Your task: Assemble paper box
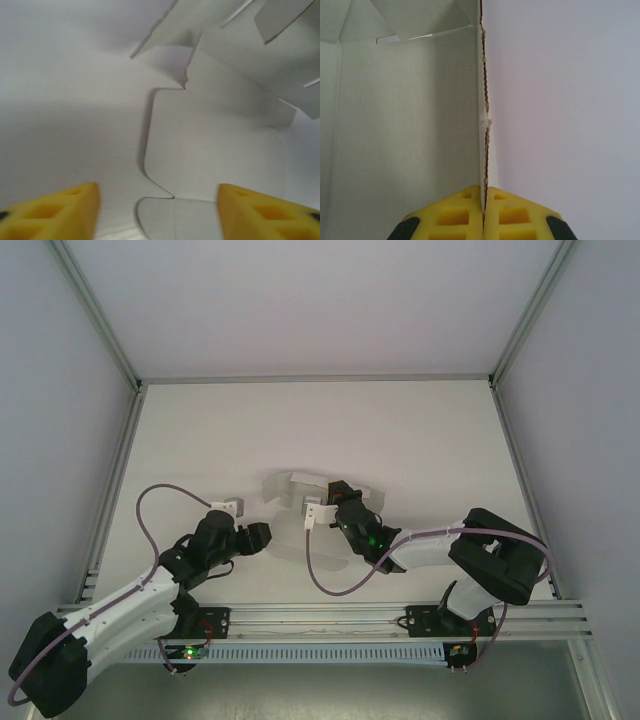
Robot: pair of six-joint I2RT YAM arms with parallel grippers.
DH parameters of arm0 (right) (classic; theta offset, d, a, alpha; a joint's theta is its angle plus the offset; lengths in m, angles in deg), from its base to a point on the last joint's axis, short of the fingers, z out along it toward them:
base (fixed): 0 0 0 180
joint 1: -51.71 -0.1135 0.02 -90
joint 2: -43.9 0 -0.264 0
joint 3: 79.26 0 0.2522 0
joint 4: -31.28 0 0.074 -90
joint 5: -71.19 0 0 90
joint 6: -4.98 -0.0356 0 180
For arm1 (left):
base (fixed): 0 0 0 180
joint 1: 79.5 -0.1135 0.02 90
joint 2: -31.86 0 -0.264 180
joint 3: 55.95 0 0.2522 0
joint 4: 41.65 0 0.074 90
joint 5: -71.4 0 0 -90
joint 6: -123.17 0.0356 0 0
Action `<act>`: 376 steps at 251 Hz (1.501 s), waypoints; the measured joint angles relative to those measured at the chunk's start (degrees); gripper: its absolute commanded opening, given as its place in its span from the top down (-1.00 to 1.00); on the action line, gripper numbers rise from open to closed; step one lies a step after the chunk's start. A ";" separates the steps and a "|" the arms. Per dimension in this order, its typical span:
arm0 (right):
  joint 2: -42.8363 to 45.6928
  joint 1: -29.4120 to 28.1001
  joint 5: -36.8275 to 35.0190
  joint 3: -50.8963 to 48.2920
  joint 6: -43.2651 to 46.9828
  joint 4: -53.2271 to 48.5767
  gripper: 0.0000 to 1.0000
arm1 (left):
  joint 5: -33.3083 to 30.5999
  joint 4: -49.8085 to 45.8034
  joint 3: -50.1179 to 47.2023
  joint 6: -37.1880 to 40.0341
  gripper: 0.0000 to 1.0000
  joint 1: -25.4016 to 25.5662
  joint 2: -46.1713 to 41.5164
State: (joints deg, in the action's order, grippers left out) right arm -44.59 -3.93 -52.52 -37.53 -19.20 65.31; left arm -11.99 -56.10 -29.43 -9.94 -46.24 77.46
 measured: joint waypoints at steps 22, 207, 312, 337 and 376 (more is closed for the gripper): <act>-0.20 -0.31 -0.15 0.00 0.00 0.11 1.00 | 2.01 3.08 -0.15 -0.52 0.07 0.17 3.04; -2.25 -3.85 -1.25 0.79 -1.01 -0.20 1.00 | 2.36 21.11 1.42 -2.40 0.91 4.70 27.71; -3.06 -2.56 -0.42 2.45 -6.14 -4.94 1.00 | -1.31 15.52 0.55 -2.19 0.88 4.96 17.73; -3.58 -2.14 -0.13 3.37 -7.21 -5.95 1.00 | -1.97 14.14 -0.28 -2.16 0.87 4.96 14.75; -4.79 -1.86 -0.85 4.52 -7.41 -6.10 1.00 | -3.10 10.05 -0.52 -1.84 0.72 5.01 11.13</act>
State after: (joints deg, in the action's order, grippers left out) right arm -49.38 -5.79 -53.38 -33.01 -26.61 59.22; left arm -15.10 -46.05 -29.96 -11.78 -41.24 88.59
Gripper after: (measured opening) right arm 0.047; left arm 0.110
